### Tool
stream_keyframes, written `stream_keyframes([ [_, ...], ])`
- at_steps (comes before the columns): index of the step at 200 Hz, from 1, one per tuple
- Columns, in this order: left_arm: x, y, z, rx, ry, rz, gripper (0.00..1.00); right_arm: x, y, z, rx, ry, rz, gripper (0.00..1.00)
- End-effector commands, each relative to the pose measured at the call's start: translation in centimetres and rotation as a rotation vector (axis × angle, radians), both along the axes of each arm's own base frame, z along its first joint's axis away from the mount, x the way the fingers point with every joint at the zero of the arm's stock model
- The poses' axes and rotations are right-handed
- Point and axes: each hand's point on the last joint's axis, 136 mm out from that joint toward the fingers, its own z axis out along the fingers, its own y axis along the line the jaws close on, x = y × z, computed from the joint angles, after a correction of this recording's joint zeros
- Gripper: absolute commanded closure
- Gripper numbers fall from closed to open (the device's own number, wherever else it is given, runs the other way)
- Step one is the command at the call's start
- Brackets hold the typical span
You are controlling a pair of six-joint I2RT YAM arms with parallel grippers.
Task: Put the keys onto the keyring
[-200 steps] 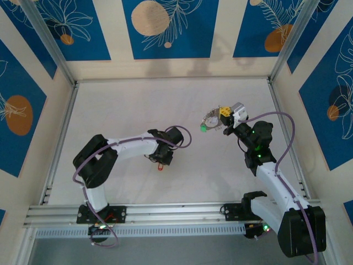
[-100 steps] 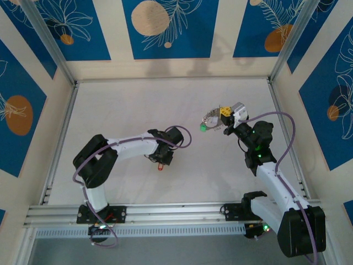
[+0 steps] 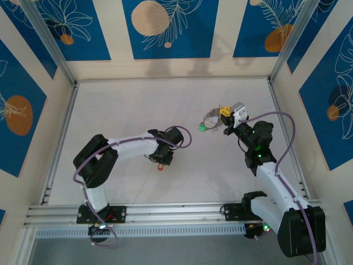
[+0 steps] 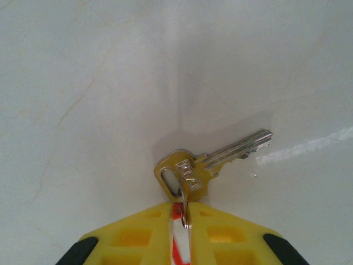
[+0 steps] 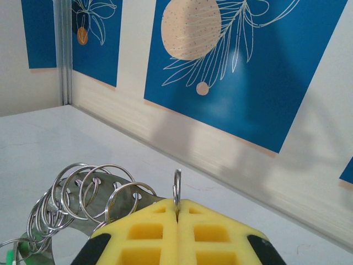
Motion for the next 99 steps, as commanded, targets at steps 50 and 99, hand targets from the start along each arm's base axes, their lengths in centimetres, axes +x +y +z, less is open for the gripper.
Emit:
stream_keyframes([
  [50,-0.77,0.20,-0.95,0.012,0.025,-0.003,0.85,-0.48,-0.15,3.06,0.012,-0.093,-0.001,1.00],
  [99,-0.76,0.30,-1.04,0.016,0.022,-0.001,0.86,-0.51,-0.18,3.18,0.012,-0.097,-0.003,1.00],
])
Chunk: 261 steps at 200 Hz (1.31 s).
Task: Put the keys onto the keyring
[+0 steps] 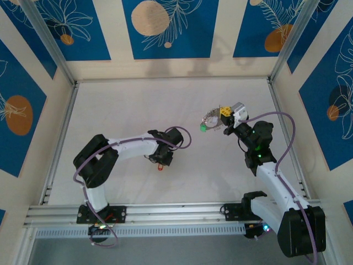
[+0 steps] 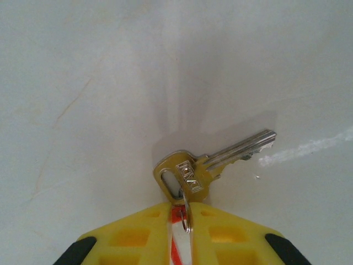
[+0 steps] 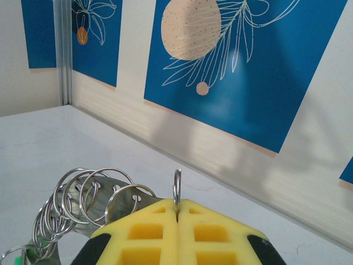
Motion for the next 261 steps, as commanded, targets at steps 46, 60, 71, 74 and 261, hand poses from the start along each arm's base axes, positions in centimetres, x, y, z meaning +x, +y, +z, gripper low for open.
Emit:
stream_keyframes([
  [46,-0.4,0.5,0.1,0.025,-0.005,-0.011,0.94,-0.6,-0.1,3.1,0.013,-0.095,0.004,1.00],
  [60,-0.1,0.7,0.6,0.034,-0.026,-0.020,0.98,-0.8,0.2,2.8,0.006,-0.094,0.022,1.00],
  [71,0.1,0.8,1.1,0.034,-0.042,-0.033,1.00,-1.2,0.5,2.6,-0.002,-0.096,0.045,1.00],
  [74,0.1,0.8,1.2,0.032,-0.045,-0.040,1.00,-1.3,0.6,2.6,-0.001,-0.095,0.048,1.00],
  [261,-1.2,-0.5,19.5,-0.456,-0.648,-0.874,1.00,-15.5,14.2,-4.9,-0.276,-0.082,0.841,1.00],
])
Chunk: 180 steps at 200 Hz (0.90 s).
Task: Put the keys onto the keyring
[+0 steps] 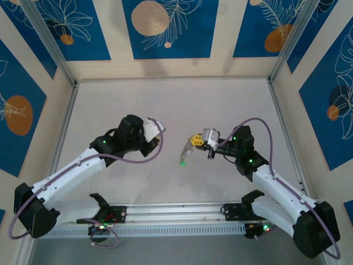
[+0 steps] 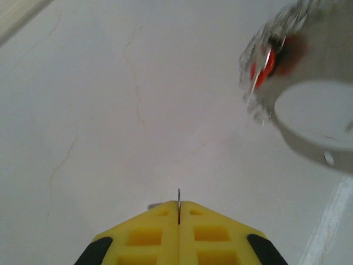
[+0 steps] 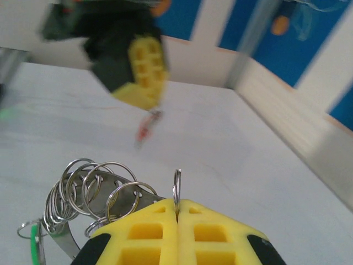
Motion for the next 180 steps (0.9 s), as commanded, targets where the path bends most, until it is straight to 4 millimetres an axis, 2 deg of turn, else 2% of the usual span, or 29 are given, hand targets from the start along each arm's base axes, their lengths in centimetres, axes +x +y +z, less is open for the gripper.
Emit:
stream_keyframes([
  [1,-1.9,-1.7,0.9,-0.023,-0.113,-0.253,1.00,-4.2,1.7,0.2,-0.006,-0.085,0.186,1.00],
  [33,-4.5,-2.5,1.4,-0.094,-0.166,-0.408,1.00,-6.4,3.3,-0.2,-0.017,-0.090,0.272,1.00],
  [62,-6.1,-2.4,1.9,-0.131,-0.302,-0.503,1.00,-6.9,3.8,-1.1,-0.037,-0.075,0.305,1.00],
  [87,-8.6,-2.5,2.3,-0.184,-0.387,-0.639,1.00,-7.0,4.1,-1.6,-0.041,-0.065,0.319,1.00],
  [127,-8.8,-3.2,2.5,-0.218,-0.399,-0.670,1.00,-7.1,4.7,-1.4,-0.023,-0.035,0.358,1.00],
  [150,-9.7,-3.5,1.9,-0.217,-0.407,-0.744,1.00,-7.1,5.1,-1.6,-0.014,-0.009,0.381,1.00],
  [180,-9.5,-3.6,1.6,-0.212,-0.404,-0.739,1.00,-7.3,5.4,-1.4,0.014,0.029,0.410,1.00],
])
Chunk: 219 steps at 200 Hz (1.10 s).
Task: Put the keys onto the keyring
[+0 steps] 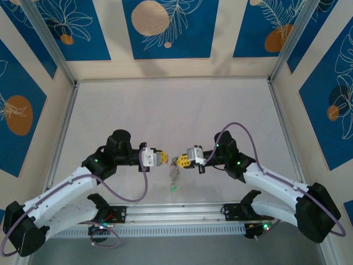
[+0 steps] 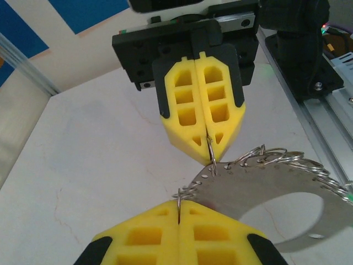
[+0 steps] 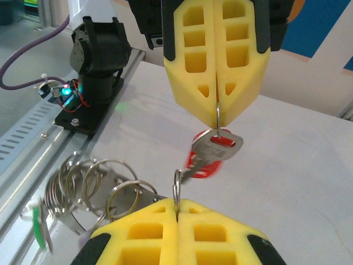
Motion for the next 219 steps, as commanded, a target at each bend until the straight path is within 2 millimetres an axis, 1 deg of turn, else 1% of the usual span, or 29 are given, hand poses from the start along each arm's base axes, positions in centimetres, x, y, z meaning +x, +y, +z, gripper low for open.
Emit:
stream_keyframes([
  [1,-0.7,-0.4,0.2,-0.025,-0.036,-0.061,1.00,-0.9,0.6,2.2,0.078,-0.008,0.069,1.00],
  [21,-0.7,-0.4,0.1,-0.020,-0.042,-0.057,1.00,-0.8,0.8,2.0,0.079,0.017,0.076,1.00],
  [42,-0.7,-0.5,-0.1,-0.015,-0.043,-0.058,1.00,-0.8,0.9,2.3,0.097,0.032,0.083,1.00],
  [57,-1.0,-0.6,-0.5,0.001,-0.042,-0.075,1.00,-0.7,1.0,2.1,0.100,0.039,0.083,1.00],
  [73,-1.2,-0.7,-0.6,0.006,-0.050,-0.084,1.00,-0.6,1.1,2.0,0.091,0.055,0.085,1.00],
  [119,-1.5,-0.8,-0.9,0.021,-0.057,-0.099,1.00,-0.3,1.4,2.1,0.098,0.077,0.081,1.00],
  [140,-1.5,-0.8,-1.3,0.035,-0.052,-0.106,1.00,-0.2,1.5,2.3,0.107,0.080,0.077,1.00],
  [219,-2.0,-0.9,-1.3,0.022,-0.067,-0.124,1.00,0.6,1.7,2.1,0.095,0.127,0.043,1.00],
])
